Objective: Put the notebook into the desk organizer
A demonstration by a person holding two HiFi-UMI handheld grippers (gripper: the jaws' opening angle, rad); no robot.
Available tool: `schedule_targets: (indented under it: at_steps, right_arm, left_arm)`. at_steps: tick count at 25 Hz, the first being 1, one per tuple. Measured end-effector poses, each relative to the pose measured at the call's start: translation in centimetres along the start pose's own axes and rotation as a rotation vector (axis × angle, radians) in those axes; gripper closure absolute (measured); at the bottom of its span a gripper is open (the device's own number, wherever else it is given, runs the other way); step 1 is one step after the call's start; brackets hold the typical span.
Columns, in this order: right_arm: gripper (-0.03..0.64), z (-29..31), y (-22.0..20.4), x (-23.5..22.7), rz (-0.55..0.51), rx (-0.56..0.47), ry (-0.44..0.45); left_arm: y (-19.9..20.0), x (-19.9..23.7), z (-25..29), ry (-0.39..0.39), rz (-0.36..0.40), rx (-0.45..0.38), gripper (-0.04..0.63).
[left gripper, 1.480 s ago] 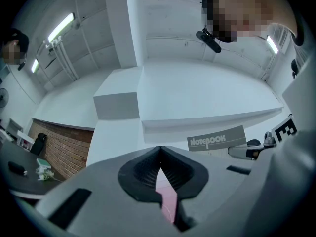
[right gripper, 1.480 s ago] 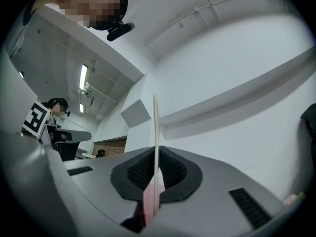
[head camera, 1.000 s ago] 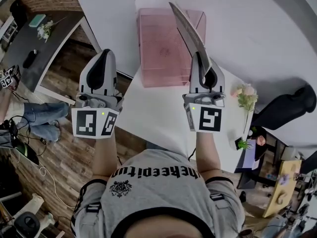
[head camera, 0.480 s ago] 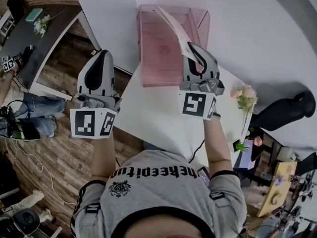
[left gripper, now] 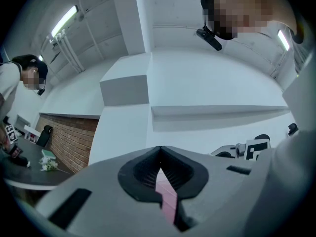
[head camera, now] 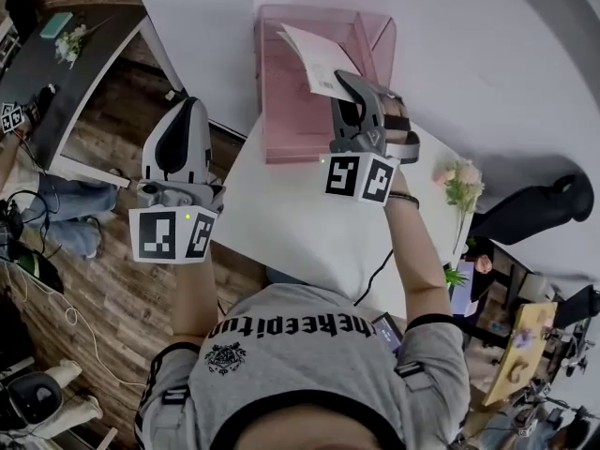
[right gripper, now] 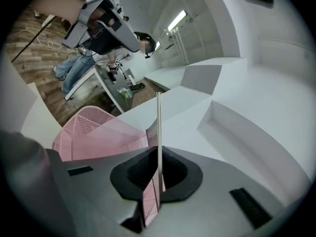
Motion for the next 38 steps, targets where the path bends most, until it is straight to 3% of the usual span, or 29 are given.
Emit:
schedule_targets:
  at_steps: [10,26,31,38]
  right_arm:
    - [0.607,3.1,-1.8,1.4,-0.07,0.107,0.12]
    - [0.601,5.0,-1.7,4.8,-0.156,0.167,0.367]
    - [0.583,4.9,-1.8,5.8,-0.116,0.173,0.468]
    - [0.558,4.7,-1.8,5.8,0.036,0.15,0.595]
  left_arm:
    - [-0.9,0.3,0.5,0.001,0.006,0.024,0.592]
    - [-1.2,0.1,0.1,0.003,0.013,0.043,0.592]
    - [-1.0,-0.1,-0.2,-0.001,0.013,0.044,0.592]
    - [-1.2,-0.7,-0.2,-0.009,0.011,0.049,0.592]
Point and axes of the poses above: the fingertips, and each gripper's own axes: z forward along the fingers, x to its left, y out of its top, the point moved 5 cm from there along -z, backward along the fingers, and after that the axes turned 10 degrees about y, right-handed, at the moved point
